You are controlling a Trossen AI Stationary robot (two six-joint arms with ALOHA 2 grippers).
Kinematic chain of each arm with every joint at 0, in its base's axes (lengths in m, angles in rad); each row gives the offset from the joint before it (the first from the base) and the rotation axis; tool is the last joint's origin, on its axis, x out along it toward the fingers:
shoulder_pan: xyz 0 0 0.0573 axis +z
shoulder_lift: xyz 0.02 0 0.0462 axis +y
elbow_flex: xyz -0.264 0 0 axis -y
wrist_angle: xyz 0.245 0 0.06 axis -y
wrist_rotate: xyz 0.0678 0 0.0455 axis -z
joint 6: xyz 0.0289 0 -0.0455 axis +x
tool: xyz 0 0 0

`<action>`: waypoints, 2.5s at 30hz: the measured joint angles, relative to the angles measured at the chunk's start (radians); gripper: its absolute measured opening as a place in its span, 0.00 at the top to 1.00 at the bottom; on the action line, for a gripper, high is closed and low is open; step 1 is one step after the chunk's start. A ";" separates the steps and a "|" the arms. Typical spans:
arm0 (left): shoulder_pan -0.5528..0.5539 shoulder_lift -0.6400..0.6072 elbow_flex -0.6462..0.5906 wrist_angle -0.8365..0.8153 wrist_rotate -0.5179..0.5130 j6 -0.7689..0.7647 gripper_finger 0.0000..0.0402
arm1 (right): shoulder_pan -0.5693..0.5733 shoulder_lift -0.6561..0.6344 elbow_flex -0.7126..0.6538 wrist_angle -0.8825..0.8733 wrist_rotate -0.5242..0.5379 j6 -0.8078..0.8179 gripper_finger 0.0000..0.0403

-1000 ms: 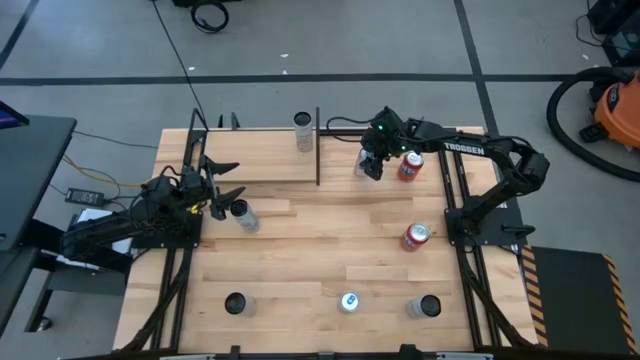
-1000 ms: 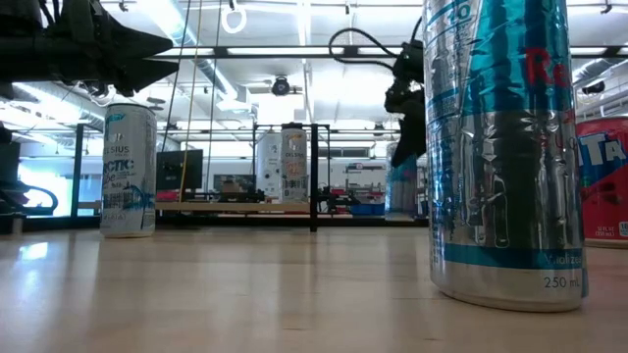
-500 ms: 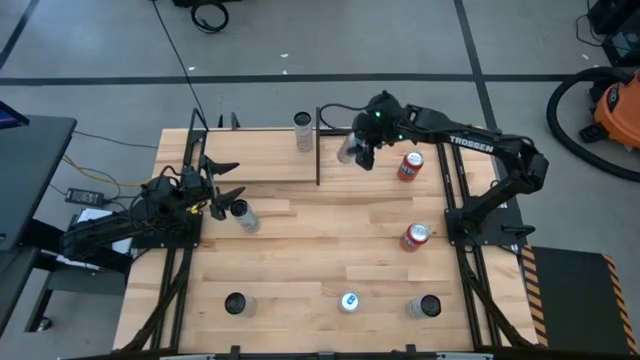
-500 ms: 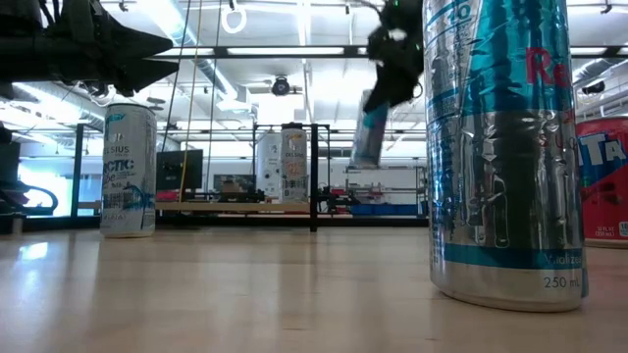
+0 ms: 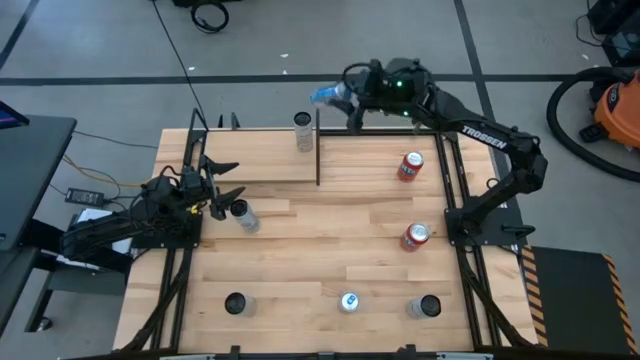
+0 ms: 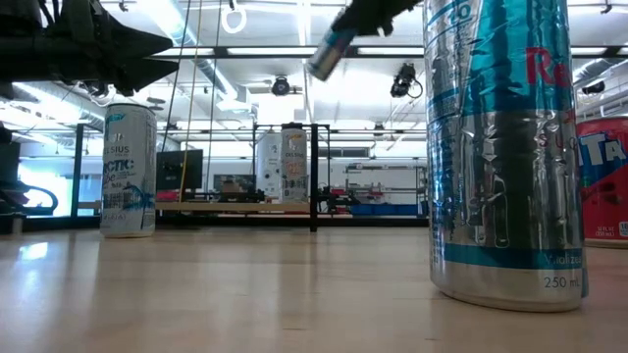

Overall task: Place canned beverage on shelf
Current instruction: Put the top blue soda can on the shelf

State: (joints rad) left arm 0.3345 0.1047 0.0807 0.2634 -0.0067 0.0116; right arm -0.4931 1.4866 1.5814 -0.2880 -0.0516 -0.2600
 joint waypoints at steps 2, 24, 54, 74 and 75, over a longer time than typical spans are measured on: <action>0.000 0.000 0.000 0.004 0.000 0.001 0.12 | 0.002 0.009 0.001 0.079 -0.024 0.004 0.38; 0.034 0.000 0.002 0.021 0.000 0.002 0.12 | 0.067 0.327 0.069 0.362 -0.252 0.086 0.38; 0.179 0.388 0.322 -0.211 0.029 -0.044 0.12 | 0.060 0.379 0.091 0.176 -0.473 0.079 0.38; 0.292 0.952 0.748 -0.373 0.410 0.001 0.12 | 0.060 0.379 0.091 0.131 -0.501 0.074 0.38; 0.292 0.967 0.751 -0.375 0.429 0.002 0.12 | 0.060 0.379 0.091 0.131 -0.503 0.074 0.38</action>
State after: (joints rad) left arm 0.6266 1.0718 0.8312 -0.1116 0.4219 0.0134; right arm -0.4332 1.8652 1.6722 -0.1566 -0.5543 -0.1856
